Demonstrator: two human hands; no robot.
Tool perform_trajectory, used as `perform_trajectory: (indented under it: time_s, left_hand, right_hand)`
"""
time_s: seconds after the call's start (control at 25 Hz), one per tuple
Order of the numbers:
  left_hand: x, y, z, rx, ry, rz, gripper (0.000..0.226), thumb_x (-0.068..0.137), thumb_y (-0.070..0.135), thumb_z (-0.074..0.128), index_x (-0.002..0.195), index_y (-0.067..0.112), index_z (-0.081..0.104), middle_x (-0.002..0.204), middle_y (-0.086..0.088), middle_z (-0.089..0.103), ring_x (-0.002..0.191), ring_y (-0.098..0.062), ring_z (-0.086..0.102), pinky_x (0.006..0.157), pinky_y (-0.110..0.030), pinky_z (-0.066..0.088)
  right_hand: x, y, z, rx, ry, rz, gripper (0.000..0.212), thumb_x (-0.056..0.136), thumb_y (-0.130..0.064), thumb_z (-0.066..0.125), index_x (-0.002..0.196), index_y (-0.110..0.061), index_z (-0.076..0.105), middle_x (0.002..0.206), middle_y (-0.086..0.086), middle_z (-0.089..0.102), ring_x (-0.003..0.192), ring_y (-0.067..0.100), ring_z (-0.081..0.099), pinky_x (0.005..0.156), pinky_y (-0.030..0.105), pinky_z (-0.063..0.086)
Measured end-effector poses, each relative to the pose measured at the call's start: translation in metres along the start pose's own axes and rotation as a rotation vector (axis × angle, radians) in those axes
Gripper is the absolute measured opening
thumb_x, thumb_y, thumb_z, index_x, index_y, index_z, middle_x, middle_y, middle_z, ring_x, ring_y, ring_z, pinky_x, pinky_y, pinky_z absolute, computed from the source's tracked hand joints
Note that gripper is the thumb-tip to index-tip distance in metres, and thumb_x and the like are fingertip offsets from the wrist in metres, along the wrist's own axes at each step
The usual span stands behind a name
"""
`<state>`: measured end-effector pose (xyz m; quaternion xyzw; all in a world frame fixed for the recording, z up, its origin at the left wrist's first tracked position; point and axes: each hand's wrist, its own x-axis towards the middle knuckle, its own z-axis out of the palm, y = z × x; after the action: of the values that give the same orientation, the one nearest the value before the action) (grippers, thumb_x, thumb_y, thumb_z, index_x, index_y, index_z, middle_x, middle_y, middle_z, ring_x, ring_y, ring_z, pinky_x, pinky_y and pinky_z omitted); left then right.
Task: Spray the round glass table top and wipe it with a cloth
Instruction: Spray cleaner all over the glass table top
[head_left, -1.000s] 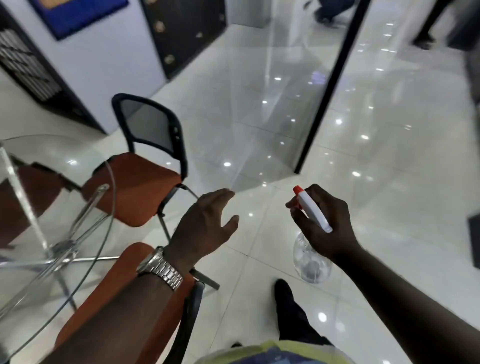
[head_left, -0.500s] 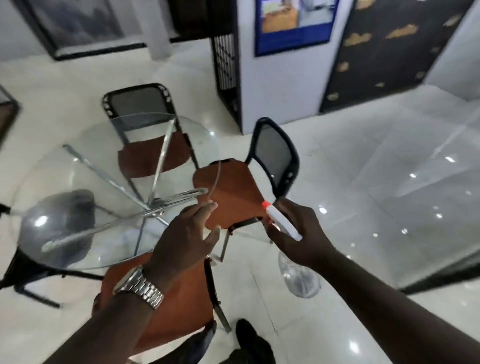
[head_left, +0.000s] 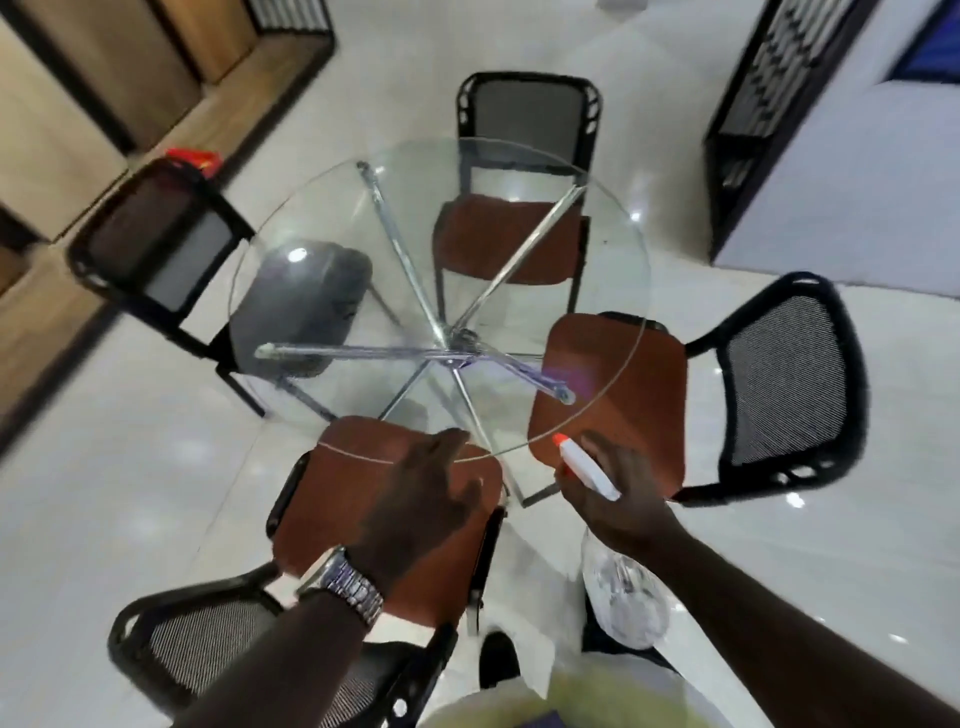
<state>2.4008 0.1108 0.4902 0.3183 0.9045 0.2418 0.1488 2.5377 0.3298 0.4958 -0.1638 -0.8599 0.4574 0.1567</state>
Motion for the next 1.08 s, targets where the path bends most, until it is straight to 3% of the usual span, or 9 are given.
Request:
perform_trajectory:
  time_s: [0.2,0.36,0.56,0.68,0.76,0.84,0.96,1.0,1.08]
  left_hand:
    - [0.021,-0.015,0.059,-0.01,-0.06,-0.314,0.07,0.089,0.044,0.06,0.151,0.015,0.048,0.153,-0.005,0.052,0.142,-0.022,0.049,0.118,-0.035,0.039]
    - [0.018,-0.013,0.101,0.028,-0.169,-0.467,0.079,0.09,0.032,0.067,0.158,0.009,0.035,0.166,-0.011,0.033,0.153,-0.026,0.032,0.124,-0.033,0.024]
    - [0.021,-0.015,0.12,0.064,-0.205,-0.503,0.093,0.084,0.025,0.069,0.162,0.004,0.023,0.171,-0.014,0.014,0.158,-0.031,0.017,0.127,-0.038,0.021]
    - [0.025,-0.025,0.119,0.11,-0.243,-0.471,0.096,0.086,0.029,0.068,0.163,0.008,0.016,0.173,-0.009,0.006,0.16,-0.026,0.008,0.128,-0.044,0.019]
    - [0.025,-0.032,0.118,0.149,-0.259,-0.457,0.094,0.086,0.03,0.067,0.164,0.011,0.018,0.174,-0.005,0.008,0.16,-0.023,0.009,0.128,-0.046,0.019]
    - [0.026,-0.036,0.114,0.181,-0.243,-0.438,0.09,0.086,0.031,0.067,0.163,0.014,0.024,0.173,-0.002,0.014,0.16,-0.02,0.013,0.128,-0.046,0.019]
    - [0.031,-0.038,0.107,0.226,-0.249,-0.389,0.084,0.087,0.032,0.063,0.162,0.014,0.027,0.171,-0.002,0.021,0.16,-0.018,0.012,0.129,-0.042,0.014]
    - [0.033,-0.038,0.106,0.242,-0.249,-0.375,0.083,0.088,0.032,0.061,0.162,0.013,0.027,0.17,-0.003,0.023,0.16,-0.018,0.012,0.129,-0.04,0.012]
    - [0.038,-0.039,0.104,0.281,-0.272,-0.343,0.081,0.09,0.032,0.057,0.162,0.01,0.026,0.169,-0.007,0.026,0.159,-0.019,0.014,0.129,-0.04,0.01]
  right_hand:
    - [0.077,0.077,0.037,-0.048,-0.243,-0.034,0.019,0.089,-0.026,0.062,0.094,-0.008,0.064,0.071,0.001,0.061,0.059,0.023,0.058,0.059,0.045,0.05]
    - [0.102,0.122,0.049,-0.053,-0.333,-0.045,0.014,0.082,-0.01,0.061,0.094,-0.003,0.061,0.07,0.004,0.057,0.057,0.029,0.052,0.056,0.047,0.048]
    - [0.098,0.14,0.059,-0.037,-0.38,0.012,0.016,0.076,-0.007,0.061,0.088,-0.013,0.052,0.07,0.008,0.058,0.059,0.031,0.055,0.055,0.037,0.047]
    - [0.091,0.139,0.063,-0.043,-0.363,-0.003,0.008,0.081,-0.004,0.059,0.086,-0.008,0.053,0.068,-0.005,0.05,0.057,0.018,0.046,0.057,0.021,0.038]
    - [0.09,0.135,0.07,-0.061,-0.372,-0.03,0.004,0.082,-0.002,0.055,0.082,-0.006,0.053,0.07,-0.016,0.04,0.059,0.006,0.043,0.062,0.01,0.03]
    - [0.088,0.134,0.079,-0.061,-0.37,-0.039,0.006,0.081,-0.004,0.053,0.079,-0.009,0.051,0.07,-0.018,0.038,0.062,0.001,0.045,0.063,0.009,0.03]
    - [0.087,0.122,0.093,-0.035,-0.382,-0.03,0.011,0.077,-0.01,0.055,0.085,-0.015,0.05,0.076,-0.008,0.048,0.065,0.01,0.047,0.061,0.026,0.041]
    - [0.088,0.115,0.097,-0.028,-0.375,-0.06,0.017,0.078,-0.008,0.057,0.088,-0.018,0.049,0.076,-0.009,0.048,0.065,0.008,0.047,0.062,0.024,0.041]
    - [0.092,0.099,0.105,-0.025,-0.342,-0.097,0.027,0.079,0.0,0.06,0.092,-0.021,0.049,0.074,-0.021,0.042,0.065,-0.005,0.051,0.065,0.005,0.035]
